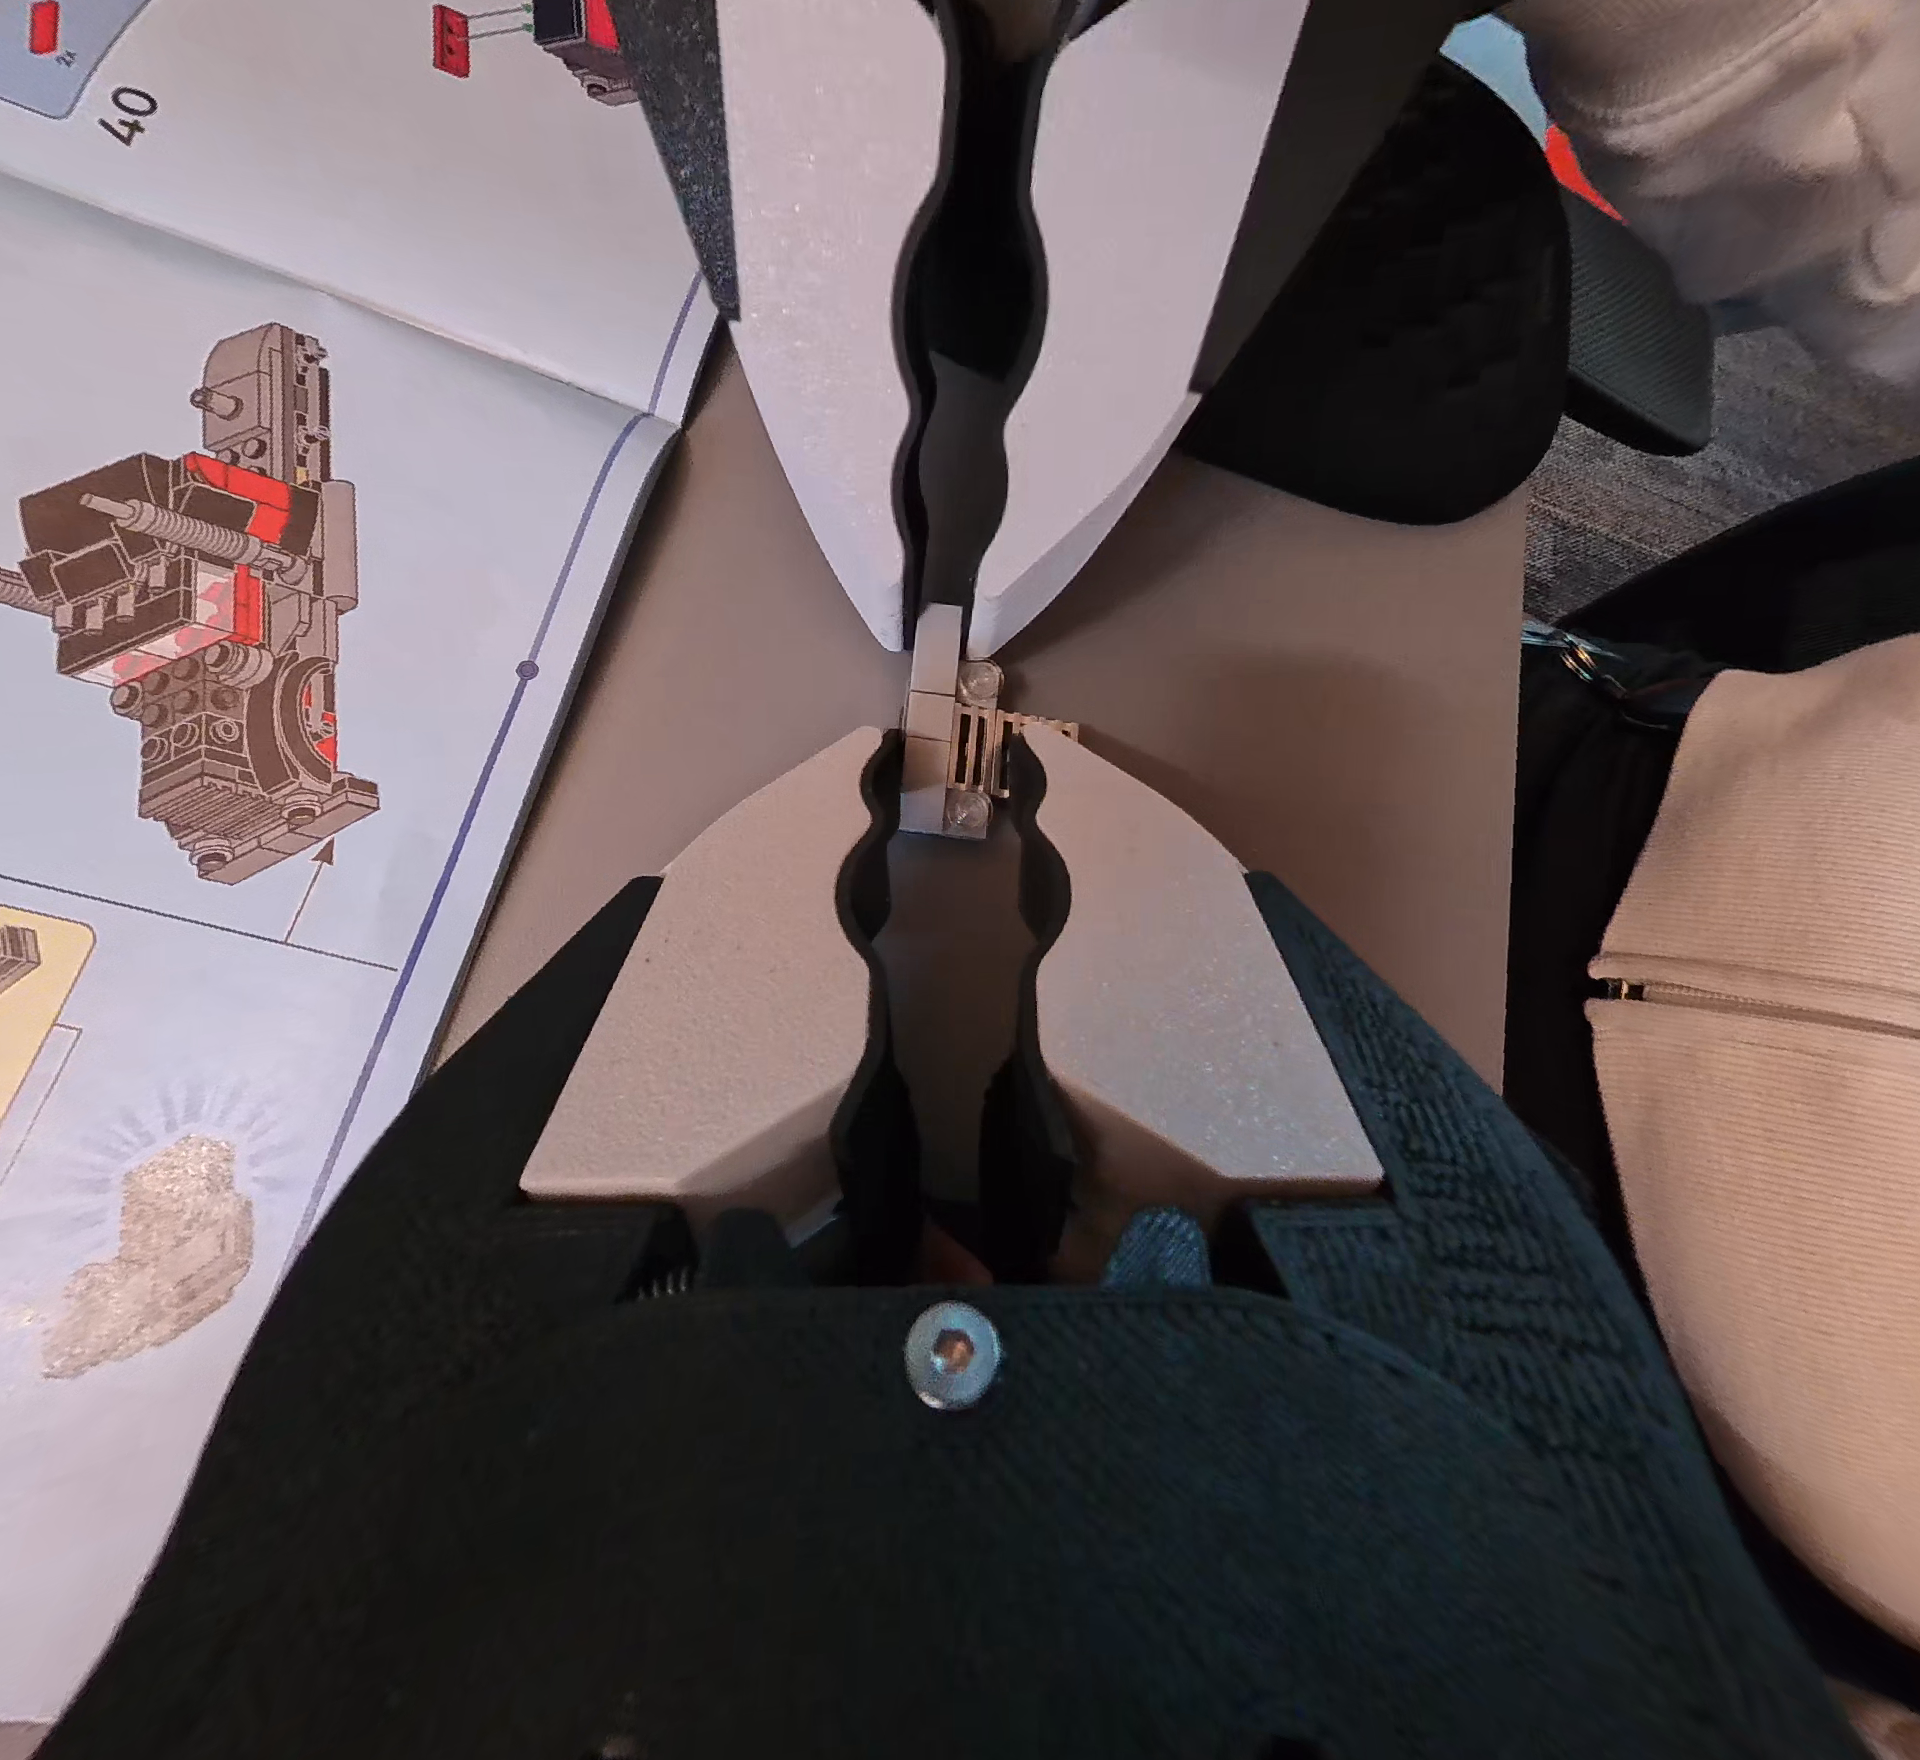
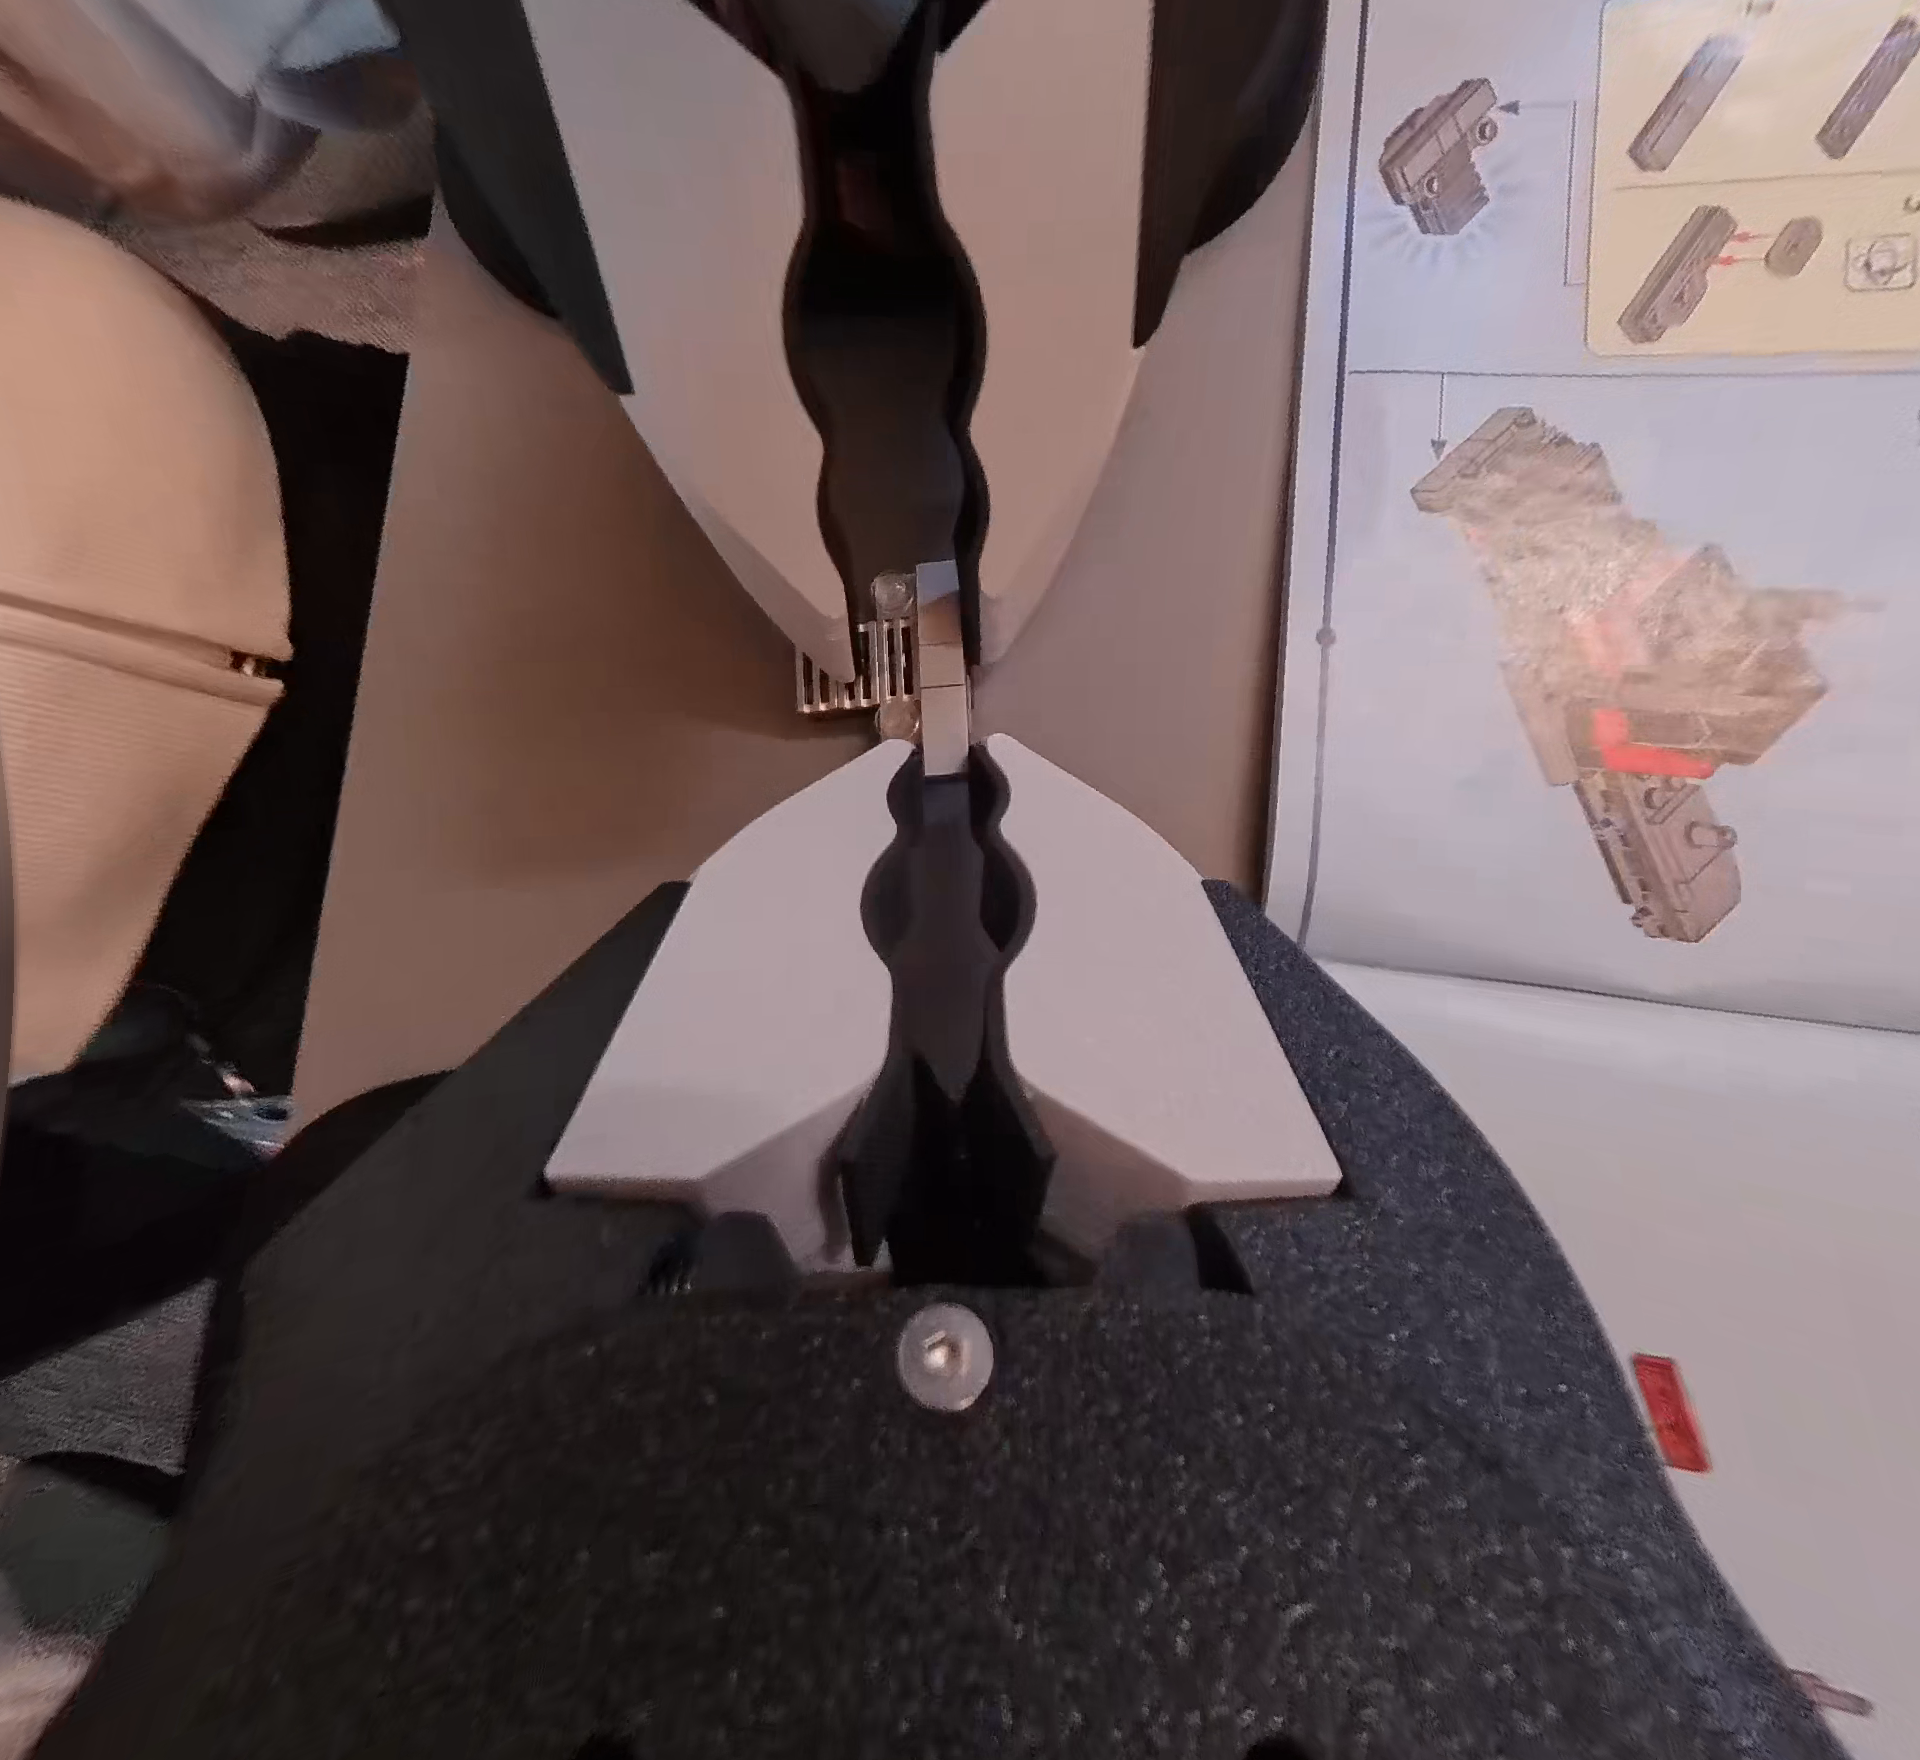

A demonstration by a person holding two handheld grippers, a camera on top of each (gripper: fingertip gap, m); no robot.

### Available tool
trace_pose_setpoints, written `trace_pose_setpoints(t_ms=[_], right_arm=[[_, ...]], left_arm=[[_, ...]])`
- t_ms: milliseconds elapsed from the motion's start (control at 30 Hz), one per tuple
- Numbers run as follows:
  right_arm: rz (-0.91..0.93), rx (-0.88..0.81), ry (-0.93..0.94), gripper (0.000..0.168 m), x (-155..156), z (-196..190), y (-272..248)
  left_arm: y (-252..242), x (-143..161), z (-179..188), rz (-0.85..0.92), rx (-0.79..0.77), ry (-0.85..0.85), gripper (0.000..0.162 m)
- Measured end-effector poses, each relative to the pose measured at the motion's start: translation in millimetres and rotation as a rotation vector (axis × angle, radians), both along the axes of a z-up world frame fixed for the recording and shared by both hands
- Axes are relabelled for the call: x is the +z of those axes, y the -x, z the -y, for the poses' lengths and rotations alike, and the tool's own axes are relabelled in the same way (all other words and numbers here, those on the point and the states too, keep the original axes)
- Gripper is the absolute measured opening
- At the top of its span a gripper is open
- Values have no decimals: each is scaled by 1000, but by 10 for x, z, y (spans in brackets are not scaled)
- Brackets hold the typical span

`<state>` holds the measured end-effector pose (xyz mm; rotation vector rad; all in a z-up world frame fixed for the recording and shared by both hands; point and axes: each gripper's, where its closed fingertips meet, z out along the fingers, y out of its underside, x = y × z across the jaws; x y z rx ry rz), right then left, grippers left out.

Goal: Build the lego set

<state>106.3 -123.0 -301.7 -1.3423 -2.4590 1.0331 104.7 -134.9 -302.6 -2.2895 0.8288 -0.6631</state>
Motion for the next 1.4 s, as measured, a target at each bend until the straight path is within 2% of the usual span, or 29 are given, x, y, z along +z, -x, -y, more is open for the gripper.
trace_pose_setpoints(t_ms=[133,233,333,400,467,500,600,633,700,800,933,1033,1400], right_arm=[[-86,98,-221,8,89,3,23],[-126,86,-236,8,286,-20,74],[-28,32,-110,8,214,-48,-15],[-13,-36,9,8,177,-40,-41],[-11,-86,105,8,133,-26,-58],[-12,-103,157,8,126,-3,-62],[-12,-162,248,8,143,6,-57],[-18,-174,274,8,175,11,-49],[-11,-179,326,8,205,45,-40],[14,-185,282,8,131,39,-29],[-18,-163,234,8,123,58,-38],[-51,-167,217,8,141,48,-41],[-68,-156,136,8,93,42,-24]], left_arm=[[-3,-1,0,4,-3,7,21],[-3,1,0,5,-4,6,20],[-6,5,13,15,-12,8,21],[-14,9,29,5,-28,-15,28],[-14,27,26,-4,-29,-50,41],[-8,48,17,8,-21,-60,46],[4,156,7,106,-6,-68,48],[9,207,8,151,-4,-73,46],[33,311,5,252,6,-69,29],[53,343,3,313,14,-33,18],[55,234,-9,223,27,-20,12],[79,255,-19,218,44,-48,8],[61,123,138,46,-75,-26,0]])
